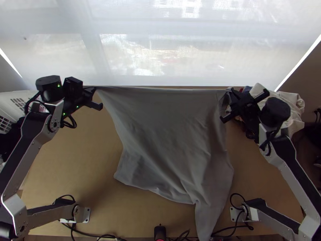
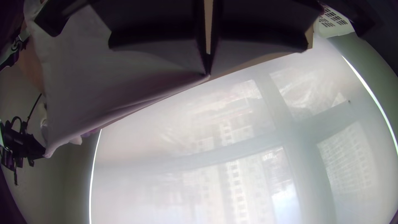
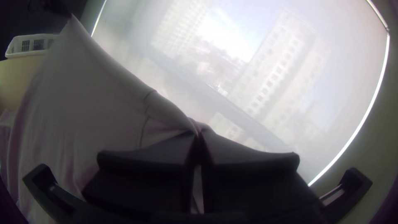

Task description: Fold the t-shirt

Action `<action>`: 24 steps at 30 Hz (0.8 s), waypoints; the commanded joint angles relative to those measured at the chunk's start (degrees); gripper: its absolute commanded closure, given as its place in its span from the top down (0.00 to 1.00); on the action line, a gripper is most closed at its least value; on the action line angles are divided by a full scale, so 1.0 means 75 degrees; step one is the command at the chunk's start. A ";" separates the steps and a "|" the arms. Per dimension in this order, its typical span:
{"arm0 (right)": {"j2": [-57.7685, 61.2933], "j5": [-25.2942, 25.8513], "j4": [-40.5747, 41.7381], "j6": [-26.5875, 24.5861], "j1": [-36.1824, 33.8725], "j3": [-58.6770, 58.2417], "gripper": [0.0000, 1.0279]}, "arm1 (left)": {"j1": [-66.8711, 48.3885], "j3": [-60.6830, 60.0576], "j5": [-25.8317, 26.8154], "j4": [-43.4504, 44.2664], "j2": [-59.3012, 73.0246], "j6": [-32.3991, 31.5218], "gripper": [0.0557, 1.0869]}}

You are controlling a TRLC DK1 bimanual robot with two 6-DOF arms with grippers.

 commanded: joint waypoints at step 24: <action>0.6832 0.0487 0.1142 -0.0173 0.0130 0.3690 0.03 | 0.0269 0.2361 -0.0902 0.1820 0.5515 0.0019 0.03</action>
